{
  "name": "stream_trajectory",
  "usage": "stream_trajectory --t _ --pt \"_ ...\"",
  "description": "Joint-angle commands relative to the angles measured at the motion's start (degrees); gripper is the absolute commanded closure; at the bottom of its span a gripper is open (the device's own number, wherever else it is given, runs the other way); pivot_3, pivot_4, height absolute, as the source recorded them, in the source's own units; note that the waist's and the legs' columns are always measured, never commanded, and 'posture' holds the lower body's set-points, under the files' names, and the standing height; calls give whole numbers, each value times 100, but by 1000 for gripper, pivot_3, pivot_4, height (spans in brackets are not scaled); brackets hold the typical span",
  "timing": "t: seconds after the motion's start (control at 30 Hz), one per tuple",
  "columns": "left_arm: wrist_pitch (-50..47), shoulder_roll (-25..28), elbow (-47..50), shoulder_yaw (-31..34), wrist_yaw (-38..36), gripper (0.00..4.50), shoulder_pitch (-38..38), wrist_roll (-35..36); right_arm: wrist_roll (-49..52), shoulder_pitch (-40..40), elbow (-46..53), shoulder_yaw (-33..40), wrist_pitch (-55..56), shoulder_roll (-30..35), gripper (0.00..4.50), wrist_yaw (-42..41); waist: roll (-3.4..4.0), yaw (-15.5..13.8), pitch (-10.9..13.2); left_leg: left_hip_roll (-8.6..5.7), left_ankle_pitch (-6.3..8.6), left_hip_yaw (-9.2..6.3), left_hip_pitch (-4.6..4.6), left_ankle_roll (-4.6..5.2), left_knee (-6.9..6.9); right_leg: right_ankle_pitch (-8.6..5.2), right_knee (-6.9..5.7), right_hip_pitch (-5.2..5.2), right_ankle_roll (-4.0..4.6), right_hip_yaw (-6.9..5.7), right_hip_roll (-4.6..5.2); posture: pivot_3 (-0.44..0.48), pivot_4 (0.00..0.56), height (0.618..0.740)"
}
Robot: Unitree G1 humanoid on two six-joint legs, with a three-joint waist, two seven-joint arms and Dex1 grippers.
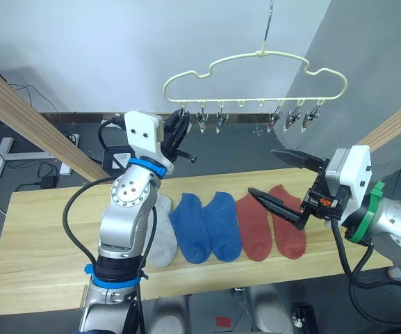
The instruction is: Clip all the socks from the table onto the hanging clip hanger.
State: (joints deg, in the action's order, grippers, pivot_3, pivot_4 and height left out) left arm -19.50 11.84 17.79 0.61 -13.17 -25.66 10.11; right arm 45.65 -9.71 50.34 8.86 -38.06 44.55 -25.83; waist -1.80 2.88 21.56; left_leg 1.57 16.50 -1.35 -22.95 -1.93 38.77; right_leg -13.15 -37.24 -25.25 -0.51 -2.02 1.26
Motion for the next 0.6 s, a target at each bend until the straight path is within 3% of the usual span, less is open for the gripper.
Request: stream_trajectory --t 0.03,0.17,0.33,0.6 --pt "88 32 293 25 -74 4320 -3 54 -381 147 128 -147 -145 130 0 190 0 0 0 0 0 0 0 0 0 1 0 0 1 0 0 -157 391 740" --pt "84 48 291 86 -359 4320 -75 384 -1168 677 -219 -497 -605 -55 0 991 0 -27 0 2 0 3 -2 0 -1 7 2 1 11 -4 6 -151 405 740" --pt "25 153 283 52 -613 4320 -149 568 -2483 849 -1108 -1121 -260 -886 0 1910 1 -31 1 3 -1 2 0 -1 1 0 -1 -4 -1 4 7 -147 416 740" --pt "-173 200 341 102 -761 4320 -229 816 -3800 1082 -2941 -1551 1202 -1492 0 1879 20 -38 14 2 -1 5 1 -2 0 0 -1 -5 -3 8 -1 -122 426 740"
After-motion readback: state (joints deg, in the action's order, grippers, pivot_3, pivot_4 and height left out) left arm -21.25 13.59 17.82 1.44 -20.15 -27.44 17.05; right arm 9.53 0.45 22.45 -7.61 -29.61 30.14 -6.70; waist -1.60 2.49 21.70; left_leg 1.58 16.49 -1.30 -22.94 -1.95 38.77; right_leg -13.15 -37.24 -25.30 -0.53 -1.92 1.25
